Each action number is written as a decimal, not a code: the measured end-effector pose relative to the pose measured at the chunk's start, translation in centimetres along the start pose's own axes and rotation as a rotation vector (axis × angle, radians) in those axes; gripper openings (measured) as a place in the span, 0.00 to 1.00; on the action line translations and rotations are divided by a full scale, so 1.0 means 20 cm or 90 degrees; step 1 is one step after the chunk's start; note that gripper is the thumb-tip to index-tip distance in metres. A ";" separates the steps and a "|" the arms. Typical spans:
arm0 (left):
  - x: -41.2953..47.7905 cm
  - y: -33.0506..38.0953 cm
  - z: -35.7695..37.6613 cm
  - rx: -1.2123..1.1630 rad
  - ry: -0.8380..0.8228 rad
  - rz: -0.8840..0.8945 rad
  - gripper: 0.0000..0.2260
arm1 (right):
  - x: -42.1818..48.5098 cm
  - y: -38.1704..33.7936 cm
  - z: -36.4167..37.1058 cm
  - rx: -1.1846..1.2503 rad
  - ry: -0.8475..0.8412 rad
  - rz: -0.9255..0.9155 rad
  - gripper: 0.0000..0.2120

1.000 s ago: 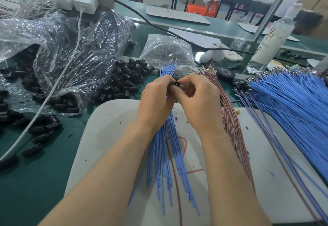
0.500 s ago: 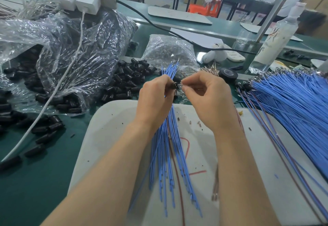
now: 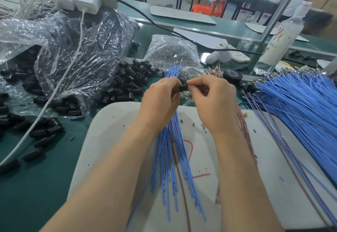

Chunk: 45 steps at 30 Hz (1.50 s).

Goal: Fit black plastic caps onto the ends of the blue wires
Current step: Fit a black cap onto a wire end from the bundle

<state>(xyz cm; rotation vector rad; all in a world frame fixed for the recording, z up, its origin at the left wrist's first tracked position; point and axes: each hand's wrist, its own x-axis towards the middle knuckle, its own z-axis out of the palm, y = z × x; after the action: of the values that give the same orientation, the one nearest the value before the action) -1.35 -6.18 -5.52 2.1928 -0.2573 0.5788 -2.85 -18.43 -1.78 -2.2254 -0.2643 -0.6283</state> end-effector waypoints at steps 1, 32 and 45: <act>0.00 0.00 -0.01 -0.021 -0.027 0.011 0.06 | 0.01 0.02 -0.01 0.006 -0.002 0.016 0.06; 0.01 -0.04 -0.06 -0.080 -0.170 -0.076 0.04 | 0.02 0.15 0.02 0.397 -0.095 0.287 0.04; 0.01 -0.03 -0.05 -0.100 -0.158 -0.056 0.03 | 0.01 0.14 0.05 0.388 -0.088 0.286 0.05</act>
<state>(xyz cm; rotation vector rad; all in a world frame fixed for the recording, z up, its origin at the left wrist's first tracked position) -1.26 -5.01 -5.20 2.1089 -0.3241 0.2291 -1.36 -19.59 -4.01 -1.6543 -0.0102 -0.1177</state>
